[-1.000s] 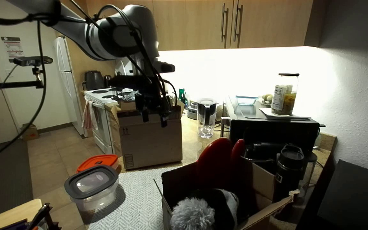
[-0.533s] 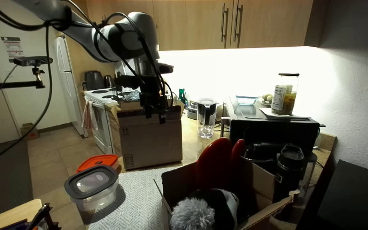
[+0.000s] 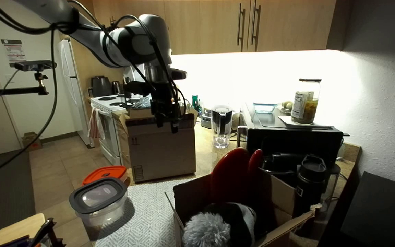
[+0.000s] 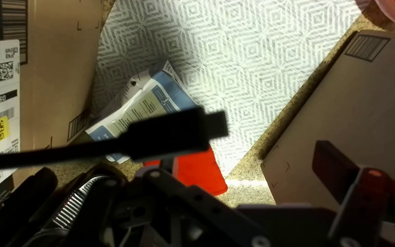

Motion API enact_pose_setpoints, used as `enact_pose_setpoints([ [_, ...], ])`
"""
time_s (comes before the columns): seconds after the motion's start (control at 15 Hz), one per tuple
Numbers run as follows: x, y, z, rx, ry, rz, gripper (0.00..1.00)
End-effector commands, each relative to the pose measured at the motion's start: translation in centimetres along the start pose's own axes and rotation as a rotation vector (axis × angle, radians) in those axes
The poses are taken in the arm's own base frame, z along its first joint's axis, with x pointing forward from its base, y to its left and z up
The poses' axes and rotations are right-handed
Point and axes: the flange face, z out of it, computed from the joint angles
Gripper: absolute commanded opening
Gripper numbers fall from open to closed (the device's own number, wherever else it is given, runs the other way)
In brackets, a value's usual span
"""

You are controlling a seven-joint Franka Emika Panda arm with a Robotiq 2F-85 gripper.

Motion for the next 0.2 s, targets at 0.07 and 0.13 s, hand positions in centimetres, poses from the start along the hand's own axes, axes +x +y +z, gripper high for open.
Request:
enact_pose_setpoints([
  [0.07, 0.02, 0.01, -0.07, 0.000, -0.001, 0.000, 1.00],
  [0.13, 0.02, 0.01, -0.07, 0.000, -0.001, 0.000, 1.00],
])
